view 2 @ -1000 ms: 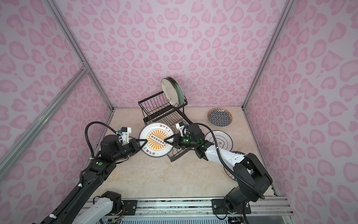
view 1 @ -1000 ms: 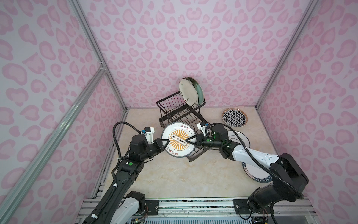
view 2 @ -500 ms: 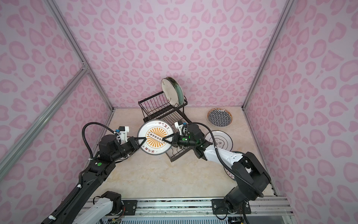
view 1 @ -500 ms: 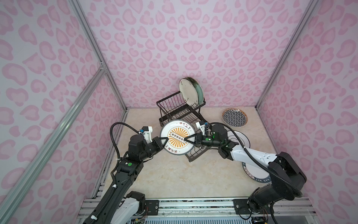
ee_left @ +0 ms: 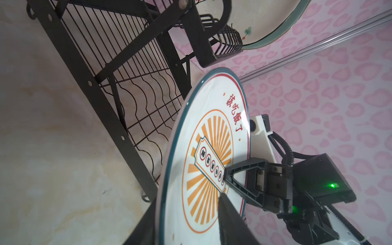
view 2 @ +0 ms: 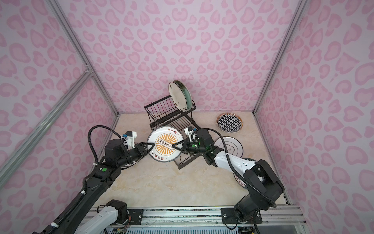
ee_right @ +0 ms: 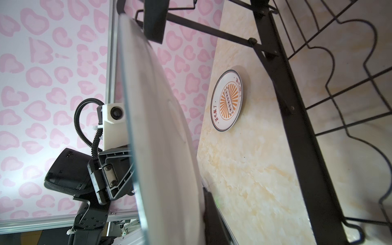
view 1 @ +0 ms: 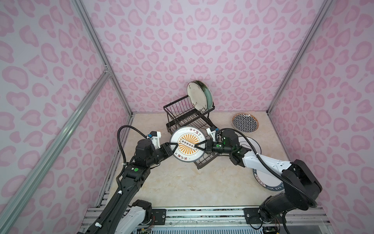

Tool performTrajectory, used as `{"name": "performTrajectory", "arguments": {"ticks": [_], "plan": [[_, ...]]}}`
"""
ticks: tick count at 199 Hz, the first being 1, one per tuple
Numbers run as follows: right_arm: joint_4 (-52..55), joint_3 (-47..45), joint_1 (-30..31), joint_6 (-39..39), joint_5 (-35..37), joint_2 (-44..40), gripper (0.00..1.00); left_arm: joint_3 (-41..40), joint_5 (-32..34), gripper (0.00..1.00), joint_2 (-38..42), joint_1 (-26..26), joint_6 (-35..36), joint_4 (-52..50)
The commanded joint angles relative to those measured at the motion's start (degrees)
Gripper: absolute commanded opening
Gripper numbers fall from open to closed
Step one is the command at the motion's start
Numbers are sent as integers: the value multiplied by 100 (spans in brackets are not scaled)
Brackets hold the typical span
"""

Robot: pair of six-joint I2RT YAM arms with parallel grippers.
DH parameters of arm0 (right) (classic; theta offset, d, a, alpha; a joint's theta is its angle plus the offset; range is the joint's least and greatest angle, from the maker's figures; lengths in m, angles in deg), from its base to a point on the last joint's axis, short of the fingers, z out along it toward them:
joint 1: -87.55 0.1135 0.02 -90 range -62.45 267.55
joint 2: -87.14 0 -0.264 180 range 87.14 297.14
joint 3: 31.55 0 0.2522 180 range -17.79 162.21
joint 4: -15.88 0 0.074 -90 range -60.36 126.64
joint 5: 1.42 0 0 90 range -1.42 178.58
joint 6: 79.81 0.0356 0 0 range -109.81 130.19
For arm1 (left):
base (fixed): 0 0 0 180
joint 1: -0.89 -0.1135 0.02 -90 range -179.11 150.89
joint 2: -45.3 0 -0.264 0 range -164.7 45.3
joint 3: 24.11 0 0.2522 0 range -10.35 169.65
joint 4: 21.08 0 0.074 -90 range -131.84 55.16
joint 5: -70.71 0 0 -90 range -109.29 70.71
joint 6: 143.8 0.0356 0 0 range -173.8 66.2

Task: Load plates into a dish rack
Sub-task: Place the plate on the dish rack.

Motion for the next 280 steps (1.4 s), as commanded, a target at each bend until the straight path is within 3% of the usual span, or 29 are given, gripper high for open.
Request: {"name": "performTrajectory", "arguments": {"ticks": [1,76,124,182,213,249,280], "plan": [[66,-90,-95,-169,148,-65,0,127,10,45,-16,-8,226,-155],[904,-131,-278,-855,494,-501,0,472,419,47,7,-2,496,-864],[1483,34,-345,-1323,761,-800,0,1080,533,47,-405,-5,653,-1279],[2017,331,-504,-1732,876,-1022,0,1807,1507,47,-350,0,1088,-1997],[2263,411,-518,-1929,992,-1180,0,2025,1718,47,-342,3,1251,-1961],[2295,477,-592,-2281,1113,-1332,0,1426,2096,47,-214,71,1389,-1399],[2406,756,-678,-2562,1347,-1360,0,1416,2093,47,-318,80,1410,-1495]]}}
